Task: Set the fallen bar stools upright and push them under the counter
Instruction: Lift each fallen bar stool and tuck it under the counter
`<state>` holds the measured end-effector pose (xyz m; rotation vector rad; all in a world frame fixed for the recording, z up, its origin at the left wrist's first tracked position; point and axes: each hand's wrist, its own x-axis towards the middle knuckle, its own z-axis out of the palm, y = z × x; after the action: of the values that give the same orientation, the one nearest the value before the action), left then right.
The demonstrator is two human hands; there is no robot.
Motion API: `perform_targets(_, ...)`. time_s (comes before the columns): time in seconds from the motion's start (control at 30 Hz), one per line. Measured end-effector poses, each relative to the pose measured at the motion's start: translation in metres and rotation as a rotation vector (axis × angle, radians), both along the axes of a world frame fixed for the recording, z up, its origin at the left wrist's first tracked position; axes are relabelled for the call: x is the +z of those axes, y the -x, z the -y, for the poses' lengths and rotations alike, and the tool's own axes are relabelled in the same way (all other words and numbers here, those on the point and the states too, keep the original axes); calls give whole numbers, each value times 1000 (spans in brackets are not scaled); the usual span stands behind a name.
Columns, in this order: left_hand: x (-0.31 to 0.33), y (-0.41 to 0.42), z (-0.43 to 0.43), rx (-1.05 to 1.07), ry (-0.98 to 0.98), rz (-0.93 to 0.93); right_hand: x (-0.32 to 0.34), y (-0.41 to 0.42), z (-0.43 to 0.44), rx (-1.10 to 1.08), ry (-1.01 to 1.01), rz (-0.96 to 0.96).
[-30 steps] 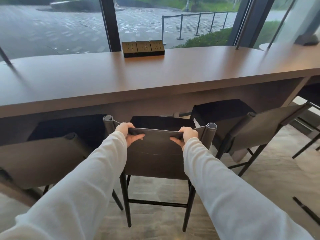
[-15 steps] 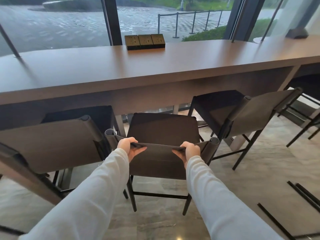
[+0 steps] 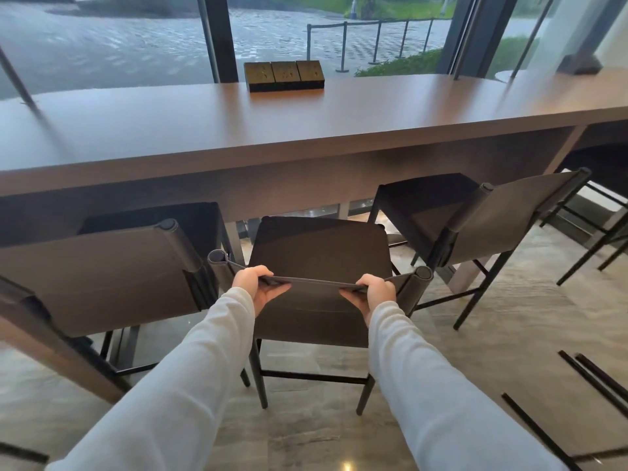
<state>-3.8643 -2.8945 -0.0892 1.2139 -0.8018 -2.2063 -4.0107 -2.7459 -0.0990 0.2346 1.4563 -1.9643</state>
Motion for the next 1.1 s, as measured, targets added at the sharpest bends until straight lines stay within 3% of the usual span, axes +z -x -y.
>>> perform_targets(0.4, -1, 42, 11, 54, 19, -16, 0, 49, 19, 26, 11, 5)
perform_targets(0.63, 2, 39, 17, 32, -38, -6, -1, 52, 20, 120, -85, 20)
perform_targets(0.8, 8, 29, 11, -48, -56, 91, 5, 48, 7, 265, -217, 23)
perform_targets(1.1, 28, 6, -52, -399, 117, 130, 27, 8, -56, 320, -174, -39)
